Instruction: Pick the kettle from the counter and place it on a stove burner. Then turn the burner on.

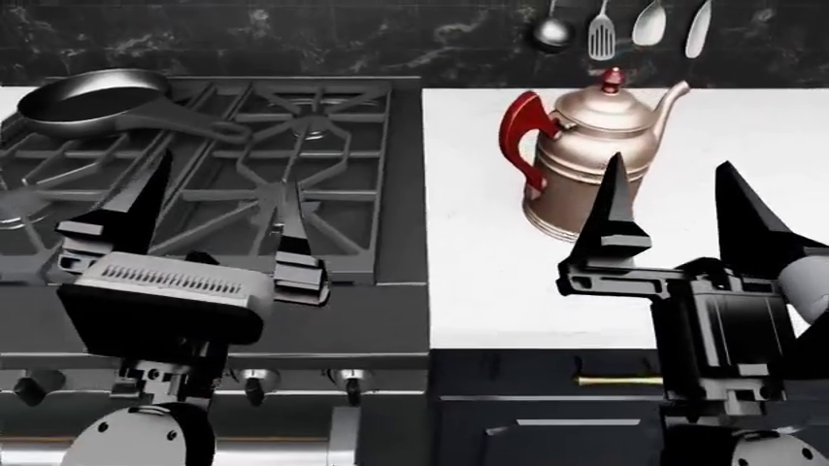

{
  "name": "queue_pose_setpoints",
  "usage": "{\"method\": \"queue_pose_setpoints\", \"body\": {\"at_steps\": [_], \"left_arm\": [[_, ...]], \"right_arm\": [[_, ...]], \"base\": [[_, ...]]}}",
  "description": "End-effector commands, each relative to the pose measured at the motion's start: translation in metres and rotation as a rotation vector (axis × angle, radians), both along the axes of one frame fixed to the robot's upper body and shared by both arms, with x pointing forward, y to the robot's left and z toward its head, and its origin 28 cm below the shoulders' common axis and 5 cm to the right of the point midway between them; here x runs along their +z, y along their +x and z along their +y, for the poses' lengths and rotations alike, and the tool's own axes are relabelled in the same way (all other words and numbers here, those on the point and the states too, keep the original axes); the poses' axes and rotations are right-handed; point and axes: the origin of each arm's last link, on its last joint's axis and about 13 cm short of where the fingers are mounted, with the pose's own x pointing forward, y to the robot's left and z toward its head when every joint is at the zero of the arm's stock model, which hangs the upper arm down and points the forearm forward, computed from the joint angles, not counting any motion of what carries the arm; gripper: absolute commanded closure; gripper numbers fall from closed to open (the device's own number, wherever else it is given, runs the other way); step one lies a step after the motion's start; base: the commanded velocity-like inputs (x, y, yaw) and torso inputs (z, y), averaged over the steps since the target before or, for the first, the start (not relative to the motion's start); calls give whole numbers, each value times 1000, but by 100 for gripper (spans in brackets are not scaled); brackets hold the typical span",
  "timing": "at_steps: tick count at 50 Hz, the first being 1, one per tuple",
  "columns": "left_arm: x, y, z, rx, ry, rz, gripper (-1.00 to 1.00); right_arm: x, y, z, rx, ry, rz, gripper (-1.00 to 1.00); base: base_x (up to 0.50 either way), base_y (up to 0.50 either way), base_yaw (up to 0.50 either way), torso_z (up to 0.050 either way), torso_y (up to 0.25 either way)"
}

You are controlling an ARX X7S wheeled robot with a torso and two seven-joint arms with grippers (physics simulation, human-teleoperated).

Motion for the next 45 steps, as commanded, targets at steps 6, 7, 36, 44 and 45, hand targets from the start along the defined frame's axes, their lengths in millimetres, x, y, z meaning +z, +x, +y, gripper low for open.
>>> {"method": "queue_pose_setpoints", "body": {"at_steps": [6, 7, 36, 44, 45], "left_arm": [[4, -3, 0, -5, -9, -13, -100], [4, -3, 0, -5, -9, -15, -100], [41, -8, 21, -393, 2, -106, -100], [54, 16, 39, -488, 117, 38, -100], [55, 20, 40, -494, 122, 57, -100]], "right_arm": [[5, -6, -1, 0, 26, -37, -100], [5, -7, -1, 0, 25, -41, -100], [8, -11, -3, 8, 47, -63, -100], [6, -10, 0, 8, 39, -61, -100], [6, -9, 0, 9, 38, -61, -100]], "base": [[350, -493, 0, 0, 0], [352, -492, 0, 0, 0], [247, -286, 0, 0, 1], [0, 0, 0, 0, 0], [0, 0, 0, 0, 0]]}}
